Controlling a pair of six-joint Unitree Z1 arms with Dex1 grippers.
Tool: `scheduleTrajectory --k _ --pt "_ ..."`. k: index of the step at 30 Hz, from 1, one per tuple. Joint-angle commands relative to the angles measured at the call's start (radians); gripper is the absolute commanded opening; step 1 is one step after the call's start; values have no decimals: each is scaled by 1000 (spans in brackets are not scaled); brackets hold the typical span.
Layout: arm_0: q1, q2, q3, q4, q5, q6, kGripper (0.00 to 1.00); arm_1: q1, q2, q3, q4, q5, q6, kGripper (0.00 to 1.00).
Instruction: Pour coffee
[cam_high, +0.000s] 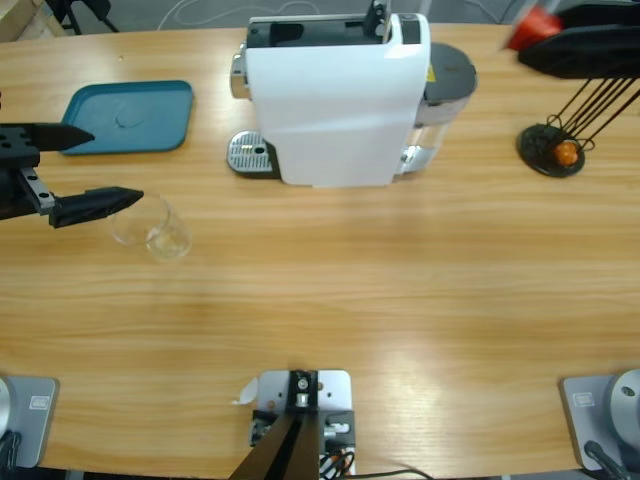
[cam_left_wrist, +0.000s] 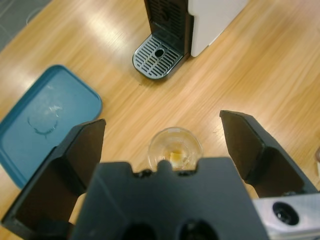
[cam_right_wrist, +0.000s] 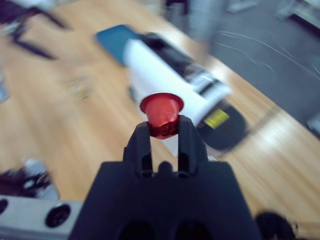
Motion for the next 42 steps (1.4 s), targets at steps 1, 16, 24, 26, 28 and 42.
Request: scheduleTrajectory --k 1,16,24,26,28,42 --pt "-11 -5 -60 19 -8 36 1000 224 340 -301 95 58 -86 0" --pt "0 72 -102 8 -34 11 1000 123 714 -627 137 19 -233 0" --pt "0 95 -102 1 -27 2 1000 30 744 -635 176 37 -349 0" --pt "0 102 -103 1 -27 3 1000 28 746 -632 195 50 -371 0" --pt "-1 108 -103 -5 -26 3 1000 27 751 -630 199 54 -380 0" --pt "0 122 -102 -11 -26 -14 1000 2 766 -643 207 67 -364 410"
